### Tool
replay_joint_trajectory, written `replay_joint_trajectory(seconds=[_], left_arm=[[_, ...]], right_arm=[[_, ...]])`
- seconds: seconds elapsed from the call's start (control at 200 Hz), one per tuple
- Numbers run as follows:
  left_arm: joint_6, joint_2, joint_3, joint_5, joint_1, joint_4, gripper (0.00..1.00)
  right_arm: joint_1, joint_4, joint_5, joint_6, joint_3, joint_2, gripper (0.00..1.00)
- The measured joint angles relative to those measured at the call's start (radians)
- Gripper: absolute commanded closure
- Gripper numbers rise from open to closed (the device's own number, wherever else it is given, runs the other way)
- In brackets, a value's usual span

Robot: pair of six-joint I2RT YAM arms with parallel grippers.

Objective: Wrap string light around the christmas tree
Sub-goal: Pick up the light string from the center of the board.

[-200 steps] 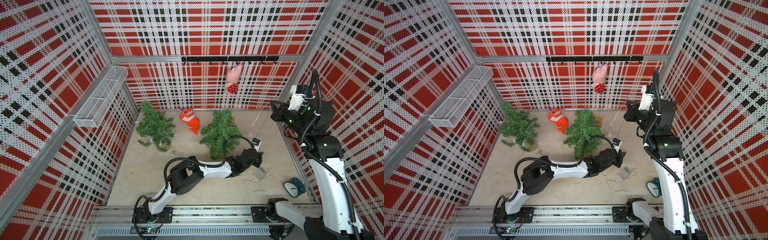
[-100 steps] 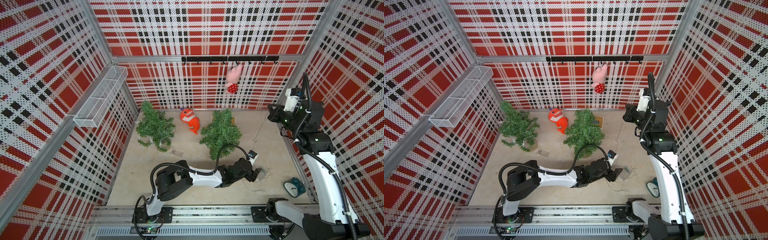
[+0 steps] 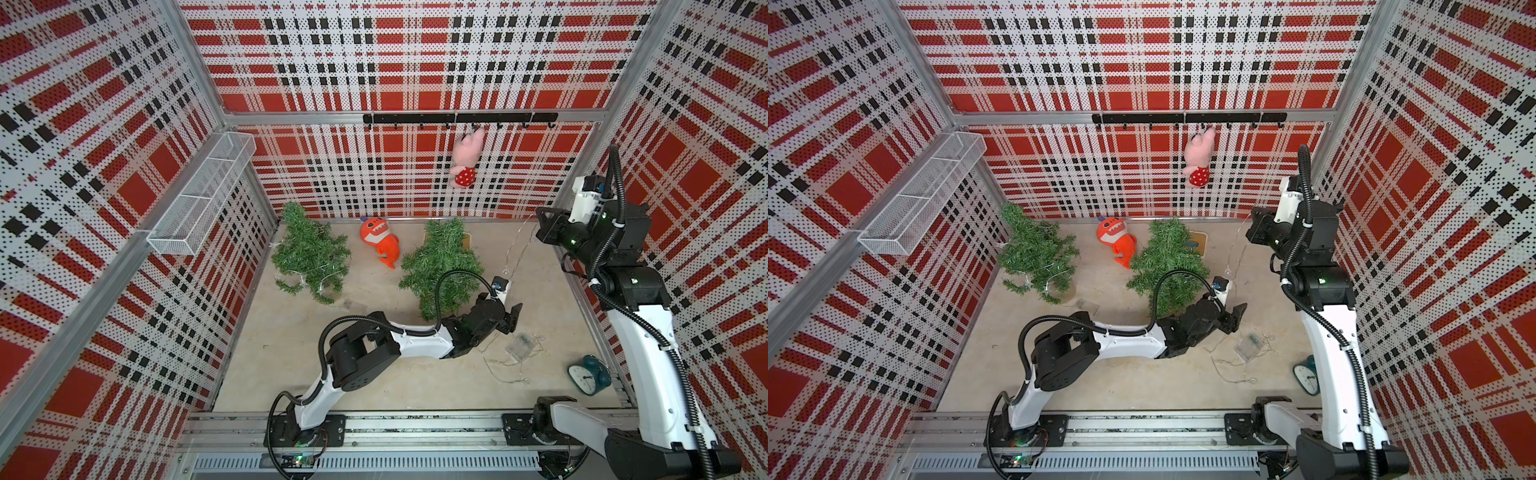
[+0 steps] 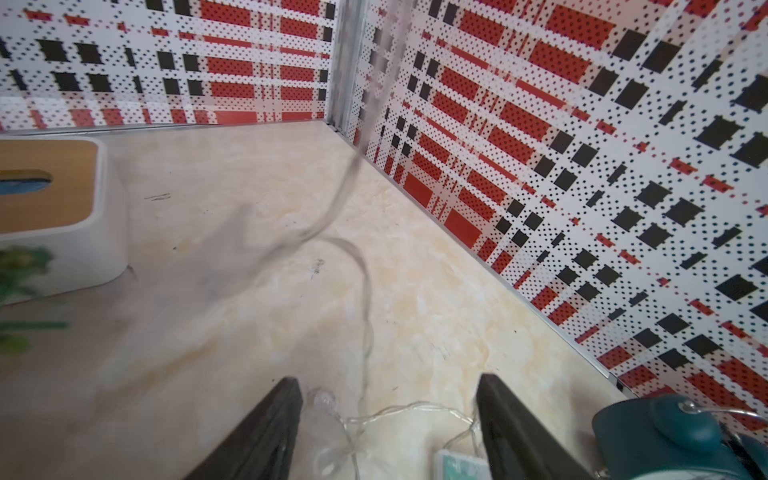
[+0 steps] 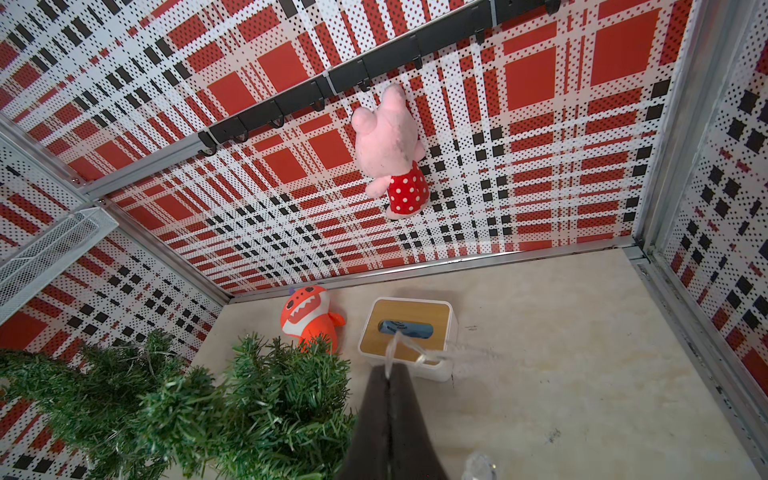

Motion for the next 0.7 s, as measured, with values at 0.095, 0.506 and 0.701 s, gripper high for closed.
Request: replay_joint_trajectory(seconds=[0.095, 0.506, 0.701], left_arm=[[-0.002, 0.041, 0.027, 0.004, 0.000, 0.008, 0.65], [0.026, -0.315, -0.154, -0.018, -0.014, -0.092, 1.00], [0.031, -0.476, -0.048, -0.009, 0.018, -0.172, 1.00]], right_arm=[[-0.002, -0.004, -0.001, -0.004, 0.000, -0.003, 1.00], [-0.007, -0.011, 0.045, -0.036, -0.139, -0.062, 1.00], [-0.010, 0.006, -0.019, -0.063, -0.346, -0.098, 0.98]])
